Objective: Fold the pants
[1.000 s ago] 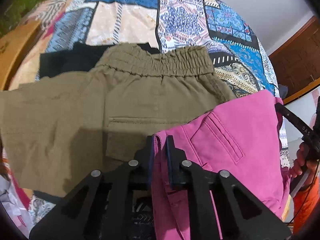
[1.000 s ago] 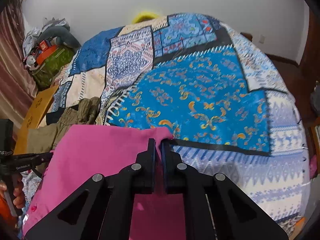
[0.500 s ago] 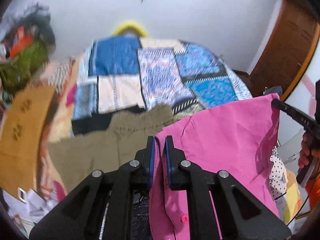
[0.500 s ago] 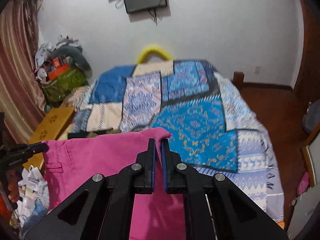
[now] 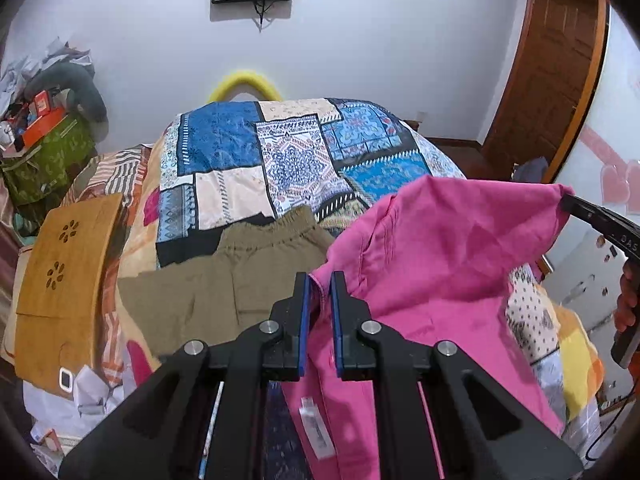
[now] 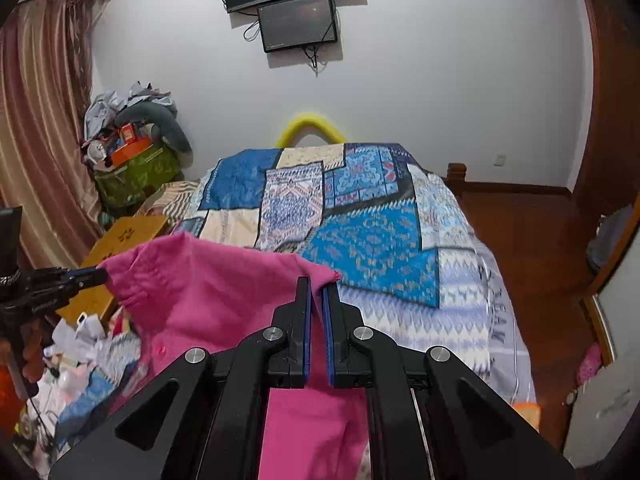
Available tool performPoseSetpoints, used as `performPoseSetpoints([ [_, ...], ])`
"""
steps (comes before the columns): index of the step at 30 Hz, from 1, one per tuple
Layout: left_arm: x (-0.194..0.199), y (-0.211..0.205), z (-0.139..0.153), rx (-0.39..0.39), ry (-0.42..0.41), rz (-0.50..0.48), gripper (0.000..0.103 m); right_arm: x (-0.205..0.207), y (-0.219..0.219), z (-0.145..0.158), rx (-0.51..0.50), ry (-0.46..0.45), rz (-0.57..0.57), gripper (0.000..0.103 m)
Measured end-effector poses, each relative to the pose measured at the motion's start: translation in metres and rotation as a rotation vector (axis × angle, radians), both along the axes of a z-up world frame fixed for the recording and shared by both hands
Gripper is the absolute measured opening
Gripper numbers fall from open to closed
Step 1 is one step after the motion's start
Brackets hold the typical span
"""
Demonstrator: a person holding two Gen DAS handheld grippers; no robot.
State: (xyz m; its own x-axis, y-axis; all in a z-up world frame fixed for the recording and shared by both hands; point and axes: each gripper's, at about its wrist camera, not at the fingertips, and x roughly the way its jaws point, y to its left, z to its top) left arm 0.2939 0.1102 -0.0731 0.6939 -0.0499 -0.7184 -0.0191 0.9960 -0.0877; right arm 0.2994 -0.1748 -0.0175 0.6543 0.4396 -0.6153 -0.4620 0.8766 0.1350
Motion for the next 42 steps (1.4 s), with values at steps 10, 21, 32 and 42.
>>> performPoseSetpoints([
  [10,-0.063,-0.014,-0.018,0.027,0.017,-0.029,0.009,-0.058,-0.029,-0.021,0.037,0.054,-0.023,0.005],
  [21,-0.117,-0.03,-0.051,0.091,0.036,-0.031,0.002,-0.107,-0.056,-0.069,-0.026,0.13,-0.06,0.005],
  [32,-0.133,-0.048,-0.058,0.197,0.028,-0.083,0.019,-0.126,-0.042,-0.081,-0.075,0.161,-0.021,0.017],
  [42,-0.106,-0.079,-0.07,0.231,0.073,-0.205,0.07,-0.119,-0.002,-0.083,-0.078,0.137,0.075,0.069],
])
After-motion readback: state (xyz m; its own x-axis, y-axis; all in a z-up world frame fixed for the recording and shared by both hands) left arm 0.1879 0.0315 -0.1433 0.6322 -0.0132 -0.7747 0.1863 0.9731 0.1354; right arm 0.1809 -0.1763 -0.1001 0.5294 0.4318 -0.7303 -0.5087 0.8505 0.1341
